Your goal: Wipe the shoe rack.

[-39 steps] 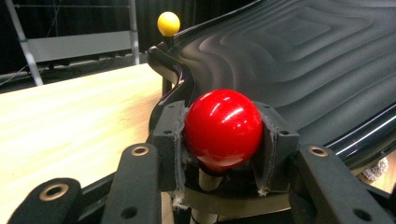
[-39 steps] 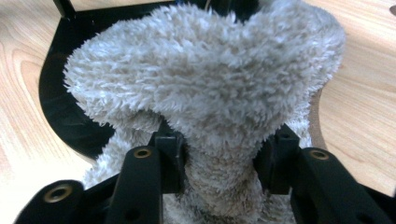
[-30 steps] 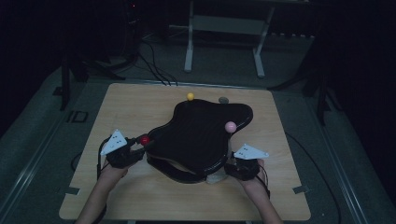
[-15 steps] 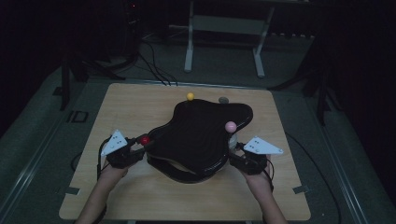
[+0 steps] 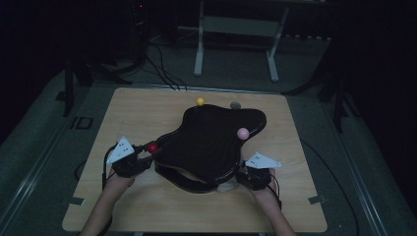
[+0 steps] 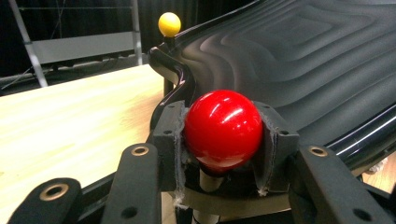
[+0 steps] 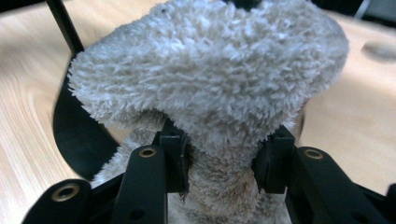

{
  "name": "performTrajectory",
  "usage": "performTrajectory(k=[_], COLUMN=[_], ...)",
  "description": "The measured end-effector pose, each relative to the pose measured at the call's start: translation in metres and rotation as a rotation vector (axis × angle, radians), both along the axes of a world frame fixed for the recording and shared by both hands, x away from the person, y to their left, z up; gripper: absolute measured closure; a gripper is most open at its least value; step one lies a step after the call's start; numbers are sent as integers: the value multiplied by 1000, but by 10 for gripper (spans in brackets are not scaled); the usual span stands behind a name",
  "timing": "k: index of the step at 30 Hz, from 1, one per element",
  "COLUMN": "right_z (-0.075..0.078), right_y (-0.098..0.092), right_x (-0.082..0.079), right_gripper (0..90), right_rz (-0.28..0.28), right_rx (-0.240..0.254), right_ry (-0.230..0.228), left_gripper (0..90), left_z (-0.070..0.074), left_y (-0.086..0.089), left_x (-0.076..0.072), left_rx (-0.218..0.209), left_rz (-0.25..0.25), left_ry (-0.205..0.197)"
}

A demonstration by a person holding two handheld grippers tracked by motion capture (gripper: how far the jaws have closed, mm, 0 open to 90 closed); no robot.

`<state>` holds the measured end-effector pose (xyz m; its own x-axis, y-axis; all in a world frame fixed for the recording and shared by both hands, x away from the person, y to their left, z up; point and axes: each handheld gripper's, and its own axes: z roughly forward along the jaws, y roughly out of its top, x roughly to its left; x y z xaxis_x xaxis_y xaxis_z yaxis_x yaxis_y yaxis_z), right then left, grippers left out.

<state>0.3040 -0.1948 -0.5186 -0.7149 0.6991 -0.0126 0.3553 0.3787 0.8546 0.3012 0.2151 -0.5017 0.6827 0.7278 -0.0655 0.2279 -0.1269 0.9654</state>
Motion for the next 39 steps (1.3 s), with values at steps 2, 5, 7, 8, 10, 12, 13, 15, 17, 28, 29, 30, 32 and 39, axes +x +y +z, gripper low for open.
performTrajectory(k=[2,5,7,8,10,12,13,15,17,28,29,30,32,39], right_z=[-13,-21,-18,-18,-17,-17,-18,-17,-17,11,16,22,34,100], right_y=[1,-2,-3,-3,-4,-6,-8,-11,-12,-49,-54,-61,-74,-104], right_x=[2,1,2,2,2,2,2,0,-2,-12,-12,-11,-9,-2], right_gripper=[616,615,615,615,613,609,607,613,622,690,693,696,695,696], right_rz=[6,19,34,34,37,41,39,39,38,-45,-64,-86,-123,-215], right_rx=[-37,-54,-70,-70,-75,-60,-51,-45,-50,-31,-31,-25,-14,21], right_ry=[38,47,50,50,55,60,67,70,68,28,15,2,-23,-172], left_gripper=[584,584,584,584,583,583,583,583,583,583,583,583,582,582], left_z=[0,0,0,0,0,0,1,0,0,0,0,0,0,1], left_y=[0,0,0,0,0,0,0,0,0,0,0,0,0,0], left_x=[0,0,0,0,0,0,-1,0,0,-1,-1,-1,-1,0], left_rx=[0,0,0,1,3,3,4,4,5,5,5,4,5,6], left_rz=[0,1,1,0,-1,0,2,0,-1,4,4,5,5,4], left_ry=[1,3,3,4,2,2,2,0,0,-4,-4,-3,-3,-2])
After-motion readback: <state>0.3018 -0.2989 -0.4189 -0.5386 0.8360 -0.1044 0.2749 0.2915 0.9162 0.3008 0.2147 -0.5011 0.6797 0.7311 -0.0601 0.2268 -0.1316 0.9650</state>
